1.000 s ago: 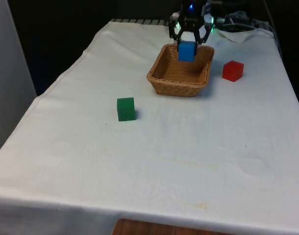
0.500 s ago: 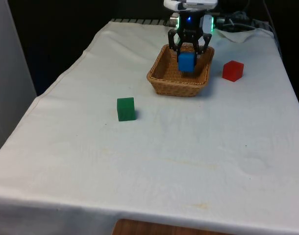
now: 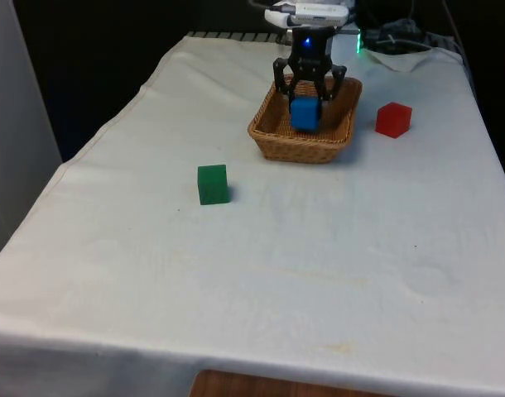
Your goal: Pick up the blue cube and place it into the basket.
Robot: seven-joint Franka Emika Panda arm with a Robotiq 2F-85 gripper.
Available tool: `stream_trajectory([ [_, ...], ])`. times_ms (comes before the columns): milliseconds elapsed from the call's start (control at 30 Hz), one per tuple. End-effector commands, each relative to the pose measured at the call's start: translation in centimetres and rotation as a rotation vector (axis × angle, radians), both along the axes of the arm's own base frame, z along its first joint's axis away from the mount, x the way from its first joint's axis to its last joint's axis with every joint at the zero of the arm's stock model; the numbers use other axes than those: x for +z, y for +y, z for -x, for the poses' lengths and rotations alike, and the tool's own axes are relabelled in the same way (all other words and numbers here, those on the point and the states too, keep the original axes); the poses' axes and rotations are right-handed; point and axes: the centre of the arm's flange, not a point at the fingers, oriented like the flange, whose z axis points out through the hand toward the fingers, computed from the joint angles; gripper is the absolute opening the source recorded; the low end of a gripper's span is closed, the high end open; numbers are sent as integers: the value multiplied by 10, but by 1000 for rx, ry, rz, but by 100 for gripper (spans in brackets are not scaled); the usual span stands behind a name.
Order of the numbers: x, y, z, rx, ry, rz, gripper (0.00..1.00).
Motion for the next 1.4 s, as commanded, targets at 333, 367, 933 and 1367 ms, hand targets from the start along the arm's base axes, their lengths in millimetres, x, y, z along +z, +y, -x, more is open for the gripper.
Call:
stream_trajectory([
  [333, 1, -1, -2, -1, -9, 0, 4],
  [367, 0, 0, -2, -2, -7, 0, 4],
  [933, 0, 0, -2, 0, -6, 0, 100],
  [1367, 34, 3, -15, -16, -47, 5, 100],
])
